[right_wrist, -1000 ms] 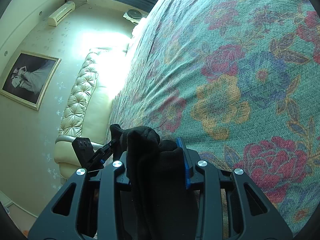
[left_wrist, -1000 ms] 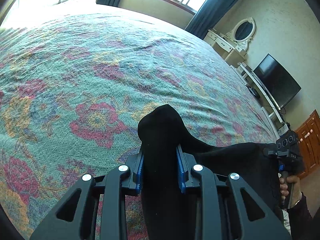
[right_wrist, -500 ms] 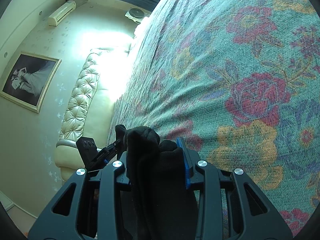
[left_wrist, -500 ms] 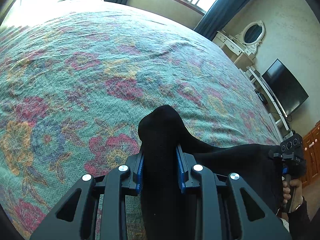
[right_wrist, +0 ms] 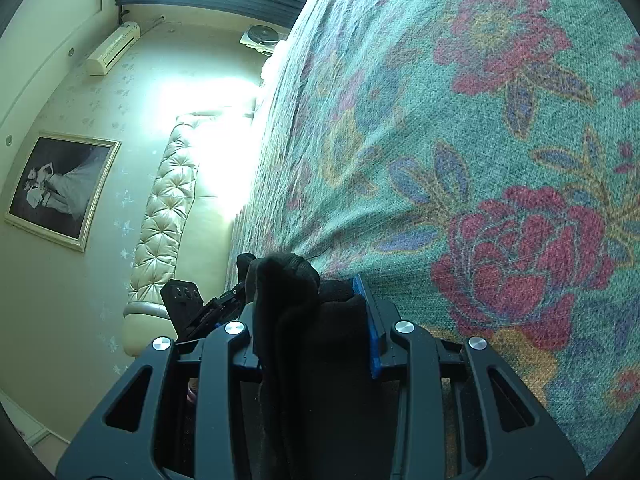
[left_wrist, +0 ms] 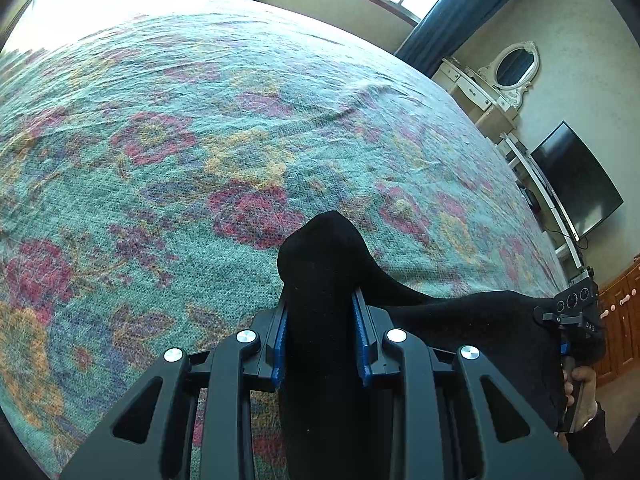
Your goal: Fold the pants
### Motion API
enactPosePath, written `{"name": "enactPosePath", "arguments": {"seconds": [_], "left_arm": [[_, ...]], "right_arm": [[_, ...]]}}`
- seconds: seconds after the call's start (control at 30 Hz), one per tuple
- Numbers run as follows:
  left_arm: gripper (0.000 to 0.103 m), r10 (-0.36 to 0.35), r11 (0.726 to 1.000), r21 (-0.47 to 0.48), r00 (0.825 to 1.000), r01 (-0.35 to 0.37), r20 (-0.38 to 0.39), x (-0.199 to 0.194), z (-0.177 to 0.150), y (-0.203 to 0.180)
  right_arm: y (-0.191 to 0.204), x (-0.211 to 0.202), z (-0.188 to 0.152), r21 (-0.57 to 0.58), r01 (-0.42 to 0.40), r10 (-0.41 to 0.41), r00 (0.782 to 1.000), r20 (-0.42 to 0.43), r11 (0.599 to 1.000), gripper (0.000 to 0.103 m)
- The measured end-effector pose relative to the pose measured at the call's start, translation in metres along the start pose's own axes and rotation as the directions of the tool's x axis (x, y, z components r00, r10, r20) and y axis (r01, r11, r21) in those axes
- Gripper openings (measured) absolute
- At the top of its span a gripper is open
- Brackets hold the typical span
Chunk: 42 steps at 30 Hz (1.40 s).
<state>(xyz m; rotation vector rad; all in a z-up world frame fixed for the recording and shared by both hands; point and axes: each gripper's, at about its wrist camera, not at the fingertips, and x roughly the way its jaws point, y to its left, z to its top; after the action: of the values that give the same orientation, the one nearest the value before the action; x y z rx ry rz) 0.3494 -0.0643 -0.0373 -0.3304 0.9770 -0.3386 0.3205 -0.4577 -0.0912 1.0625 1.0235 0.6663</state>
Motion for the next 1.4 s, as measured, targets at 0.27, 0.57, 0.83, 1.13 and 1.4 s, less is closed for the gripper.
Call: {"name": "enactPosePath", "arguments": {"seconds": [0.27,0.57,0.83,1.13,1.4], "left_arm": [[0.037,-0.052,0.996,-0.075,0.998,0.05,-0.025,0.012,-0.004,0.018],[0.072,-0.131,0.985,-0.113,0.991,0.13,0.005,-0.015,-0.013,0.027],[0.08,-0.255,0.925,-0.287,0.967,0.249,0.02,-0.082,-0.085,0.053],[0.081,-0.331,0.895,-0.317,0.944,0.313,-0.003,-0.113,-0.162,0.019],[0.083,-0.311,0.889,-0.341,0.95,0.304,0.038,-0.098,-0.158,-0.008]], "right_arm": [[-0.01,0.0,-0.004,0.018,-0.016,0.016,1.0,0.012,1.0,0.034],[0.004,-0.059,-0.032,0.04,-0.042,0.036,0.989,0.143,0.998,0.088],[-0.017,-0.12,-0.11,0.122,-0.004,-0.016,0.986,0.167,0.993,0.09],[0.007,-0.085,-0.147,0.037,0.087,-0.089,0.993,0.079,0.996,0.092],[0.016,-0.064,-0.149,0.038,0.126,-0.129,0.987,0.097,0.991,0.09]]}}
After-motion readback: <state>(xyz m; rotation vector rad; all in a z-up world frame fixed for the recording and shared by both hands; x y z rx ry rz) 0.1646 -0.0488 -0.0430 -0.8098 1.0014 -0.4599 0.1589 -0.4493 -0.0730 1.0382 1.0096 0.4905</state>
